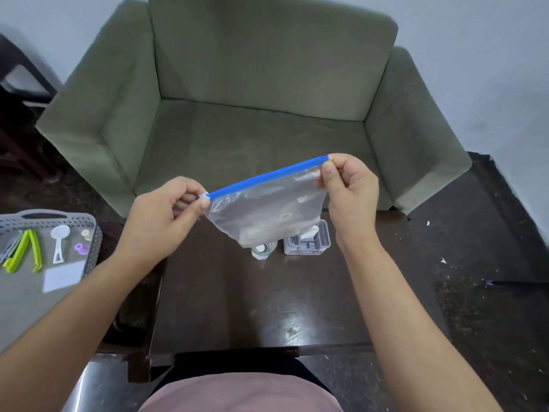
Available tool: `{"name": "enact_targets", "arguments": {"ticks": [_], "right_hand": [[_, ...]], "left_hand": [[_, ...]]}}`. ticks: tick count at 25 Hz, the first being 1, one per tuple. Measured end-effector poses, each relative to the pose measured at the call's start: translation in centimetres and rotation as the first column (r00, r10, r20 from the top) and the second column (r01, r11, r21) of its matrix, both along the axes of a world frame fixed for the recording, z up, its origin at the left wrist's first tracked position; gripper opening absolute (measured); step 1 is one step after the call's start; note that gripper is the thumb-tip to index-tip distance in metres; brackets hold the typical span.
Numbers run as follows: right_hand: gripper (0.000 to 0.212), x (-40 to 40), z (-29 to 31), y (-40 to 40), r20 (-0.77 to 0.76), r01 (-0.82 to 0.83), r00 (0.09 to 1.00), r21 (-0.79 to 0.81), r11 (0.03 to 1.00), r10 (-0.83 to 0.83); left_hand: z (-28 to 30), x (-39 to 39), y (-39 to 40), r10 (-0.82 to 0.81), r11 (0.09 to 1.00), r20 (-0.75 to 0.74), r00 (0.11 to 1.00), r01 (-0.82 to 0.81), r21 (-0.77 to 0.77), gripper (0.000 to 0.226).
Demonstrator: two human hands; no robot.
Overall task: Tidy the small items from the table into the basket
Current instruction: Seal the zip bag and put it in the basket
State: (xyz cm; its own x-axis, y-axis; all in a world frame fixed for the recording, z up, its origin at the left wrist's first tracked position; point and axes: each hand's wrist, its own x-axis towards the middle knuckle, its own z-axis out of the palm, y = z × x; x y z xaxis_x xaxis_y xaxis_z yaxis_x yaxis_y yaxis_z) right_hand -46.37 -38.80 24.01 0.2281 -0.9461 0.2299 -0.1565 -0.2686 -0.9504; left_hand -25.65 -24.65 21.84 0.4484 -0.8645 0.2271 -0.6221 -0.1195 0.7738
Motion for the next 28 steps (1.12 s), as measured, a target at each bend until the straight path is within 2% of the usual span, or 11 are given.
{"name": "enact_targets", "arguments": {"ticks": [3, 5, 7, 9, 12, 16, 19, 23, 26, 27, 28], "right_hand": [[0.022, 0.0, 0.0, -0.3, 0.023, -0.002, 1.000, 0.012, 1.000, 0.002], [0.024, 0.2, -0.1, -0.3, 0.037, -0.035, 0.999, 0.053, 0.998, 0.033], [0.025, 0.1, -0.6, -0.1, 0.010, -0.074, 0.997, 0.123, 0.990, 0.074], [0.022, -0.3, -1.4, 0.1, -0.028, -0.102, 0.993, 0.216, 0.971, 0.111], [0.016, -0.7, -2.4, 0.5, -0.036, -0.116, 0.991, 0.296, 0.948, 0.132], [0.020, -1.1, -2.4, 0.7, -0.070, -0.100, 0.989, 0.304, 0.947, 0.127], [0.023, -0.9, -2.9, 1.3, -0.138, -0.165, 0.969, 0.256, 0.952, 0.205], [0.055, 0.0, -4.2, 2.3, -0.237, -0.318, 0.892, 0.277, 0.907, 0.385], [0.064, -0.4, -5.1, 2.4, -0.305, -0.333, 0.856, 0.291, 0.897, 0.417], [0.065, -0.7, -5.2, 2.3, -0.374, -0.318, 0.834, 0.277, 0.907, 0.407], [0.065, -0.9, -5.4, 2.1, -0.451, -0.301, 0.802, 0.262, 0.917, 0.392]], "left_hand": [[0.8, 0.5, -0.3, 0.012, 0.999, -0.040, 0.999, -0.013, -0.031, 0.027], [0.9, 0.9, -0.8, 0.002, 0.996, -0.195, 0.981, -0.019, -0.084, 0.023], [0.5, 0.8, -1.1, -0.041, 0.992, -0.396, 0.917, -0.011, -0.129, 0.013], [-0.1, 0.3, -1.2, -0.059, 0.991, -0.503, 0.863, -0.007, -0.130, 0.014], [-0.6, -0.1, -1.4, -0.016, 0.992, -0.501, 0.865, -0.049, -0.115, 0.031], [-0.4, 0.3, -1.9, 0.138, 0.981, -0.539, 0.831, -0.188, -0.039, 0.035], [-0.6, 0.2, -1.9, 0.123, 0.987, -0.566, 0.815, -0.157, -0.013, 0.032], [-1.2, -0.3, -2.1, 0.113, 0.991, -0.607, 0.787, -0.136, 0.009, 0.029], [-1.9, -0.9, -2.2, 0.097, 0.995, -0.643, 0.760, -0.100, 0.032, 0.021], [-2.1, -0.9, -2.1, 0.074, 0.997, -0.644, 0.762, -0.059, 0.045, 0.023], [-2.4, -0.9, -1.9, 0.050, 0.997, -0.612, 0.789, -0.006, 0.075, 0.038]]}}
